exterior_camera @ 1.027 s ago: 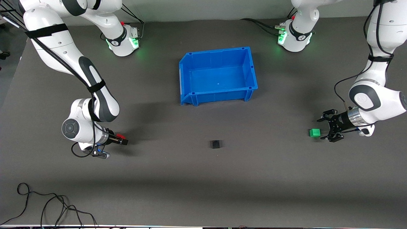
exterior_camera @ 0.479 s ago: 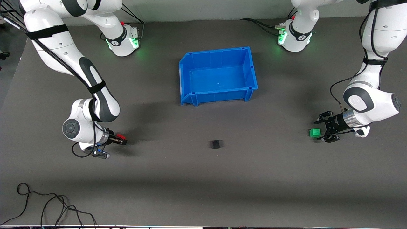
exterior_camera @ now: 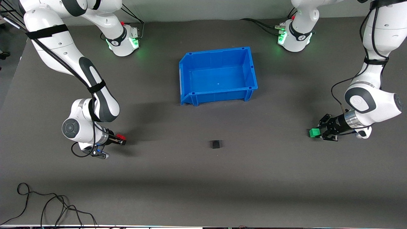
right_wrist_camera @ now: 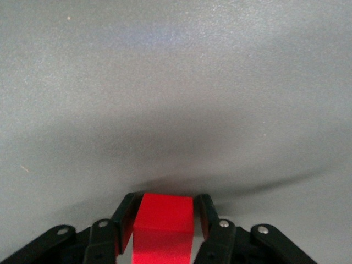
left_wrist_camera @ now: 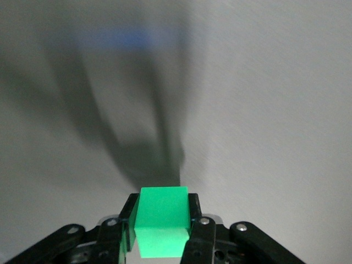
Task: Attach green and red cubes to black cube
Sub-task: 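Carry the red and green cubes toward the black cube with both grippers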
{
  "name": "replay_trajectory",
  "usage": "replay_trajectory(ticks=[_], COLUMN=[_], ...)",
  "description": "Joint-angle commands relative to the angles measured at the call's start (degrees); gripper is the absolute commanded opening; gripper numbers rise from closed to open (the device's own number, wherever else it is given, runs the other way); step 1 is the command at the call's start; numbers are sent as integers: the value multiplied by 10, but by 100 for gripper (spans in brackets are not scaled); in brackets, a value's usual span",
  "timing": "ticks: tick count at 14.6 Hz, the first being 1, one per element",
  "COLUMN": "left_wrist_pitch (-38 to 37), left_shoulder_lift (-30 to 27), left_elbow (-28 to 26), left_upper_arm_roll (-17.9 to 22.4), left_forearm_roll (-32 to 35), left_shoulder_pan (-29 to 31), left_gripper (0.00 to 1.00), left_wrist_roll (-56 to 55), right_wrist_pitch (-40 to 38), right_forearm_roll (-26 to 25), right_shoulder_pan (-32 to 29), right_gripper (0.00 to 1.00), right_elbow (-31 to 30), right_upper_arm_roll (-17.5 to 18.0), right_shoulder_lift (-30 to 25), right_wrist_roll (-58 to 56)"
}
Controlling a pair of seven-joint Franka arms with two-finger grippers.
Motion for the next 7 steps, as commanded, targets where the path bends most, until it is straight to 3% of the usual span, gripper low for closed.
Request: replay_trajectory(ticks=[1,4,7], left_wrist_pitch=[-71,-105,-93], left_shoulder_lift=[-13,-6,-4], left_elbow=[63,122,135], left_upper_arm_roll=[7,5,5], left_forearm_roll=[24,59,58], left_shoulder_pan=[-24,-57,-117], left_gripper=[11,11,11], left_wrist_roll=[-81,-166,-213], right_wrist_pitch=[35,35,39], right_forearm_roll=[6,6,6], right_shoulder_pan=[3,3,2], right_gripper=[54,53,24], right_elbow=[-5,-5,-5], right_upper_arm_roll=[-2,-1,-1], right_shoulder_lift=[13,13,14], right_wrist_roll=[22,24,28])
